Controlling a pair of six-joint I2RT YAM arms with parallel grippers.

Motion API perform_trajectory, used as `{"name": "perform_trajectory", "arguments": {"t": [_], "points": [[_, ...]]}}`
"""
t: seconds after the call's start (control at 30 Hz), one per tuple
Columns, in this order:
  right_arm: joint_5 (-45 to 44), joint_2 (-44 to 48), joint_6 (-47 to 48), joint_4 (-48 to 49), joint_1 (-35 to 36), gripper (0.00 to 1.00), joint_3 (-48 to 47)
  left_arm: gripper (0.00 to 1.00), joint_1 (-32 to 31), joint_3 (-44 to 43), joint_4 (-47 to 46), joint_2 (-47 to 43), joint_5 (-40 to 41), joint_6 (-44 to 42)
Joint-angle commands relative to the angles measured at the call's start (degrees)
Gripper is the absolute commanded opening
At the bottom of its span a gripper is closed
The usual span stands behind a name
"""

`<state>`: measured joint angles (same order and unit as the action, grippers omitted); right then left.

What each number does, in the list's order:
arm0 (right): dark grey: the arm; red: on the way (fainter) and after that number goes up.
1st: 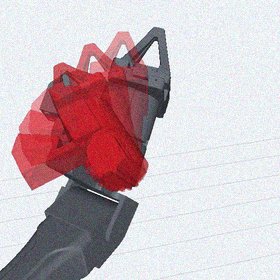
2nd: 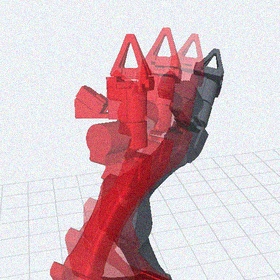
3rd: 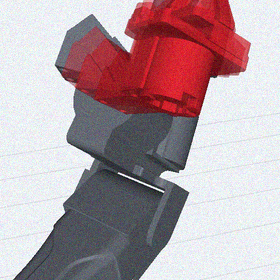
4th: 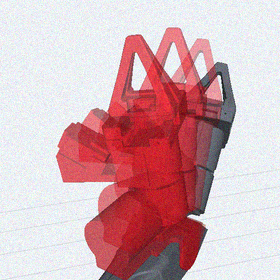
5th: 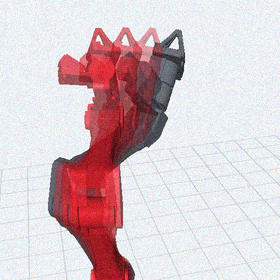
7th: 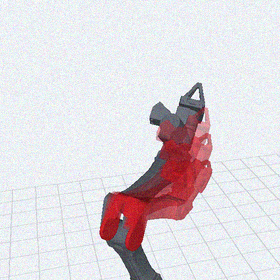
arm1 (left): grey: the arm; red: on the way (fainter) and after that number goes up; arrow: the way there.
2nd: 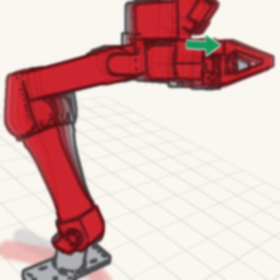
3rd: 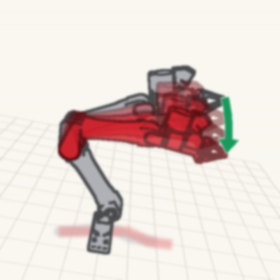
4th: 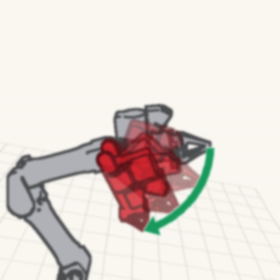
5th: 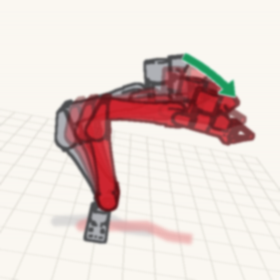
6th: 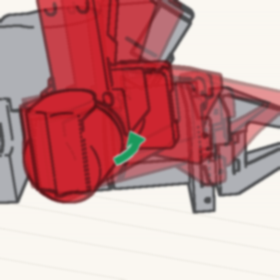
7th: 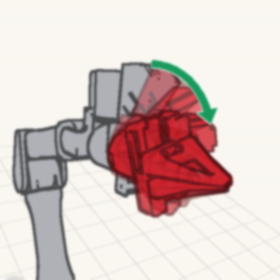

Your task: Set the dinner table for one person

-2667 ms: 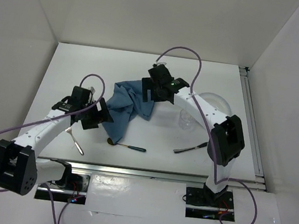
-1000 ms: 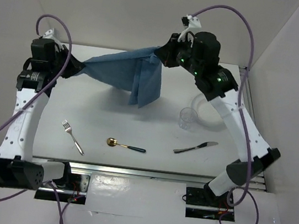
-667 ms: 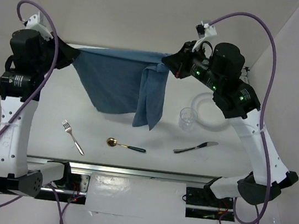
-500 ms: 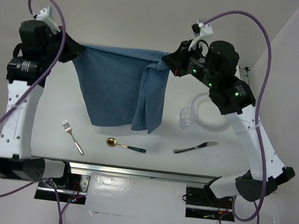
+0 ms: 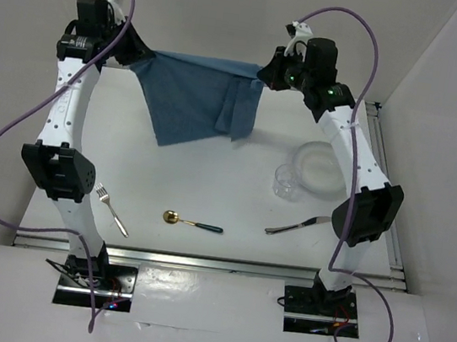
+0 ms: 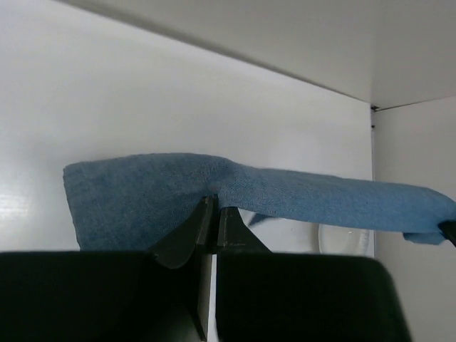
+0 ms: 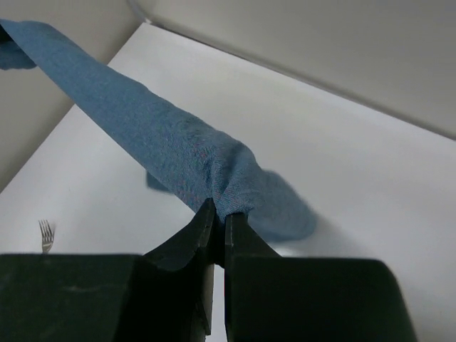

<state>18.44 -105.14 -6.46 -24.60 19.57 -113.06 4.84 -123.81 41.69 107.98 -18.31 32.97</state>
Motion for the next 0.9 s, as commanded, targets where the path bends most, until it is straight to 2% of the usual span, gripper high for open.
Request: {"name": "perform_trajectory", "arguments": {"t": [0.0, 0.1, 0.17, 0.2, 0.23, 0.27, 0.3, 0.33, 0.37, 0.43, 0.47, 0.5, 0.57, 0.67, 0.7, 0.73, 0.8, 0.83, 0.87], "points": [[1.9, 2.8, 1.8, 5.4, -2.5, 0.00, -5.5, 0.00, 2.2, -7.5, -0.8, -0.4, 1.1, -2.4], [2.5, 8.3, 1.8, 6.8, -3.7, 0.00, 0.0, 0.00, 2.9, -3.9, -3.3, -3.4, 1.1, -2.4], [2.5, 11.2, 1.8, 7.5, -3.7, 0.00, 6.2, 0.00, 3.4, 4.7, -5.8, -8.5, 0.6, -2.4], [2.0, 12.8, 1.3, 7.5, -3.7, 0.14, 8.5, 0.00, 3.4, 8.7, -7.0, -10.7, 0.6, -2.4], [2.6, 15.7, 1.3, 8.2, -4.2, 0.29, 10.7, 0.00, 3.4, 17.8, -8.3, -13.0, -0.4, -2.4], [4.0, 17.3, 0.3, 8.9, -4.2, 0.55, 15.6, 0.00, 3.4, 22.8, -9.5, -17.8, -0.4, -1.9], [5.4, 18.8, -0.3, 9.0, -4.2, 0.72, 18.4, 0.00, 3.4, 27.8, -12.1, -20.3, -0.9, -1.9], [6.3, 21.7, -0.8, 9.0, -4.2, 0.76, 23.3, 0.03, 3.4, 36.8, -12.9, -22.7, -0.9, -1.9], [6.3, 22.9, -0.8, 9.0, -4.2, 0.80, 25.7, 0.35, 3.4, 40.7, -13.0, -24.9, -0.9, -1.9], [4.6, 25.9, -2.1, 7.4, -4.2, 0.91, 30.1, 0.77, 3.4, 47.1, -12.3, -29.7, 1.0, -1.9], [3.8, 26.7, -2.7, 7.4, -4.2, 0.93, 33.9, 0.91, 3.4, 51.1, -12.3, -30.8, 1.9, -2.6], [3.8, 27.3, -3.4, 7.4, -4.2, 0.94, 35.4, 0.98, 3.4, 52.3, -11.5, -31.5, 2.8, -2.6], [4.8, 27.9, -5.6, 7.4, -4.7, 0.94, 38.4, 0.98, 3.4, 52.3, -9.4, -32.0, 5.8, -4.0], [9.0, 24.3, -7.9, 7.9, -3.5, 0.71, 39.0, 0.95, 3.4, 48.9, -5.7, -30.4, 10.7, -3.3], [10.6, 23.0, -8.0, 7.4, -2.7, 0.56, 38.2, 0.90, 3.4, 48.9, -5.1, -30.4, 12.1, -2.7], [10.6, 21.4, -8.7, 6.7, -1.6, 0.49, 38.2, 0.76, 3.4, 48.4, -5.1, -29.5, 14.6, -1.3], [9.2, 16.4, -9.2, 5.6, 2.9, 0.32, 35.8, 0.58, 3.4, 49.0, -5.1, -28.2, 15.2, -0.6], [8.6, 12.9, -9.2, 4.3, 4.6, 0.17, 35.0, 0.49, 3.4, 49.0, -5.8, -27.6, 15.8, -0.1], [7.1, 11.0, -9.7, 3.4, 7.5, 0.06, 33.2, 0.36, 3.4, 49.5, -5.8, -25.8, 15.8, -0.1]]}}
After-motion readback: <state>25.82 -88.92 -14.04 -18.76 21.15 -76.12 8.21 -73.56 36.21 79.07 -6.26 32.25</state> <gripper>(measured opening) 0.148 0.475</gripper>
